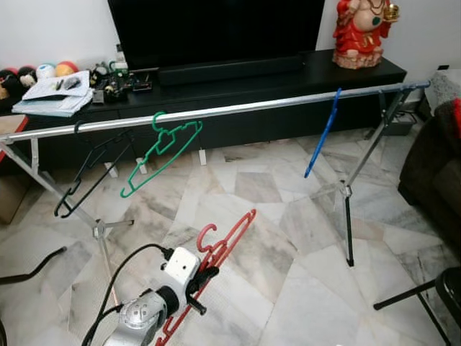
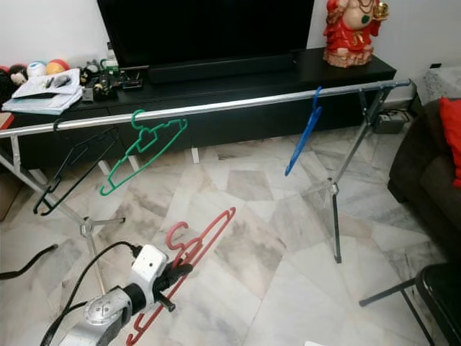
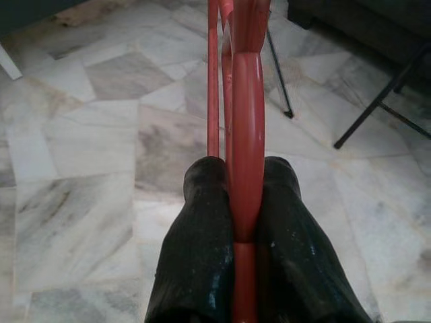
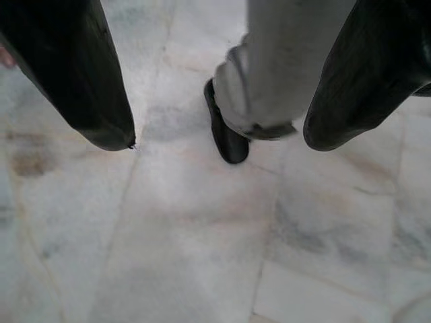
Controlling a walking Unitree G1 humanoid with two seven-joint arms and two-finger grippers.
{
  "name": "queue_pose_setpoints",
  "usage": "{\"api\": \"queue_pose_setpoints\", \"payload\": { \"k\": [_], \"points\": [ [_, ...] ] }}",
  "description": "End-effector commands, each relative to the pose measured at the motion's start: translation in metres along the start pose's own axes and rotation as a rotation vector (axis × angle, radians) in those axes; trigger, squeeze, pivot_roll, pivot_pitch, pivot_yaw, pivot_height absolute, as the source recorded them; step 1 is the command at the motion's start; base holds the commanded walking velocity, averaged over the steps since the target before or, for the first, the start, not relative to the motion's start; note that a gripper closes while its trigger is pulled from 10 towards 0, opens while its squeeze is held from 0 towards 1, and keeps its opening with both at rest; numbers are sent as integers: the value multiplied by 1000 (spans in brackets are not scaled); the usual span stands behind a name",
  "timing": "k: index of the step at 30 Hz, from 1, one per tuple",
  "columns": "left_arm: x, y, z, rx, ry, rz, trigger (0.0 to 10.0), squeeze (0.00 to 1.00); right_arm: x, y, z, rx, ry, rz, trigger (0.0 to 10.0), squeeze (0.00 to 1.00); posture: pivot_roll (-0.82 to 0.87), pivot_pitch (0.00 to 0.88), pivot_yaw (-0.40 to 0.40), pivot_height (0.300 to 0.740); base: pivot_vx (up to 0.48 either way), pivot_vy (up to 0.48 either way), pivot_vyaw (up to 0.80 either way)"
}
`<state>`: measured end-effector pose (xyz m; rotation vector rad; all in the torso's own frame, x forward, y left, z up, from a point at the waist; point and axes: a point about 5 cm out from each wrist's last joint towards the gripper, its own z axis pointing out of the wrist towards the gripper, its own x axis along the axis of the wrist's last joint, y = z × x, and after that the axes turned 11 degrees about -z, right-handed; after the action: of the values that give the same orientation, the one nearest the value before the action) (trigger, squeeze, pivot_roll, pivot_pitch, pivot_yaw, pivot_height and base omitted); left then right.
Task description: Hang hanger
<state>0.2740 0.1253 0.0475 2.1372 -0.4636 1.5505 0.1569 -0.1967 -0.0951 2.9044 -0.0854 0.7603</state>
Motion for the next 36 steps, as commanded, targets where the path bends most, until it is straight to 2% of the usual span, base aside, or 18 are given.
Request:
{"api": "queue_pose_setpoints", "payload": {
  "k": [1,15,23,30,36],
  "points": [
    [4,-5,-4,18,8,22,10000,0,-8,-2,-1,12,-25,-6,10000,0,53,53,59,740,0,0,-781],
    [6,-1,-5,-8,11,50,10000,0,-10,3,-1,16,-35,-46,10000,0,61,65,58,740,0,0,-782],
    [5,-9,-5,47,5,59,10000,0,-9,-1,-1,20,-30,-58,10000,0,64,66,58,740,0,0,-781],
    [9,-20,-6,141,17,36,10000,0,-8,-5,-1,28,-18,-57,10000,0,65,68,55,740,0,0,0],
    [8,-21,-3,181,17,40,10000,0,-8,-6,-1,31,-15,-68,10000,0,64,68,54,740,0,480,0]
  ]
}}
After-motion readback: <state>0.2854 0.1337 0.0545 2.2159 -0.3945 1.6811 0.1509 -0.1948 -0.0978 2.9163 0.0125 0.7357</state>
